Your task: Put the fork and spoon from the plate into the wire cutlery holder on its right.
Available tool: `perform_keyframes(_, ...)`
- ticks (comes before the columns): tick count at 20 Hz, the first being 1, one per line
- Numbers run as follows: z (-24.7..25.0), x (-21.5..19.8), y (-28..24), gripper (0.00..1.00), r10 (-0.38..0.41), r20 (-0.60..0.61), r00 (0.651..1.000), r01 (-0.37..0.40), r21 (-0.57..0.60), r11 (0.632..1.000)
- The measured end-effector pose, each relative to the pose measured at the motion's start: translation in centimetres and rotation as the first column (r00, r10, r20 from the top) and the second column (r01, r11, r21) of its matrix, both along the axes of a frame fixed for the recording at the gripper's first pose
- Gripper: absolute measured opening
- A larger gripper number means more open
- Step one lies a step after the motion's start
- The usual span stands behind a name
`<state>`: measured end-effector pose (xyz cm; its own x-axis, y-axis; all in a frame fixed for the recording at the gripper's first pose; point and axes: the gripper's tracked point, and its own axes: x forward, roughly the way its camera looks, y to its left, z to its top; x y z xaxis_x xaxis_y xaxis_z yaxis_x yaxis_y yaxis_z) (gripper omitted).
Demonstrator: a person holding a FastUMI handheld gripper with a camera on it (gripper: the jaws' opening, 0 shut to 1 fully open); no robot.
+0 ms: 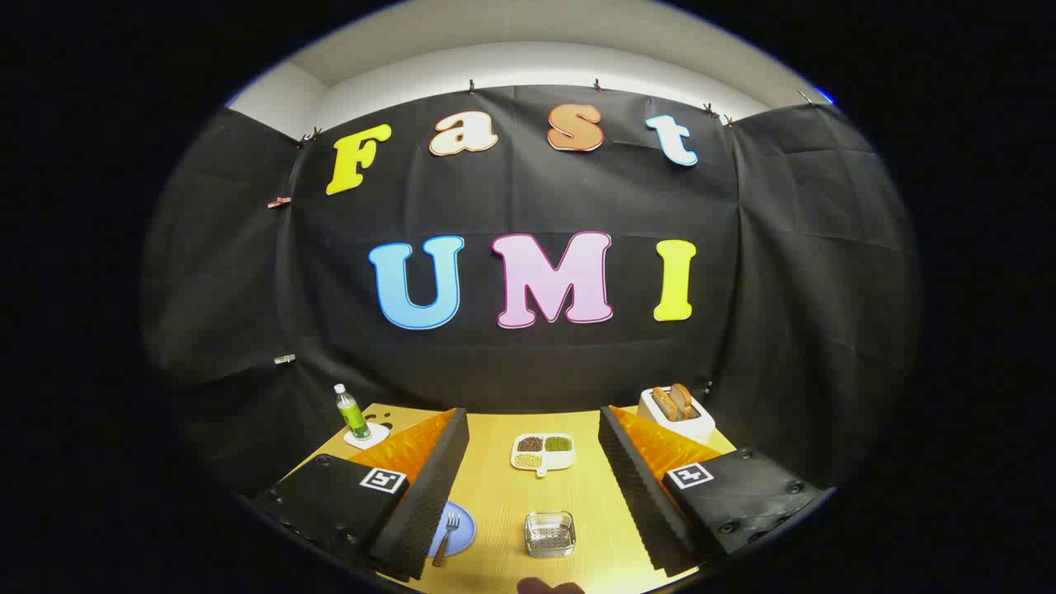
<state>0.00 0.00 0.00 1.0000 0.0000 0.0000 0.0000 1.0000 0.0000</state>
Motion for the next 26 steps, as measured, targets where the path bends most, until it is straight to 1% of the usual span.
perform_keyframes(5, -1.0, 0.3, 0.2, 0.98, -0.018, -0.026, 1.000, 0.019, 0.020, 1.000)
perform_keyframes(9, -0.9, 0.8, -1.3, 0.99, -0.064, -0.012, 0.998, 0.064, -0.007, 0.998)
perform_keyframes(14, -1.6, 1.7, -2.9, 0.99, -0.080, -0.030, 0.996, 0.081, 0.019, 0.997)
perform_keyframes(19, -2.0, 3.0, -4.6, 0.99, -0.050, -0.042, 0.998, 0.051, 0.028, 0.998)
perform_keyframes(24, -2.0, 5.1, -5.4, 0.99, 0.044, -0.046, 0.998, -0.041, 0.072, 0.997)
perform_keyframes(26, -1.9, 5.5, -5.3, 0.98, 0.074, -0.030, 0.997, -0.071, 0.088, 0.994)
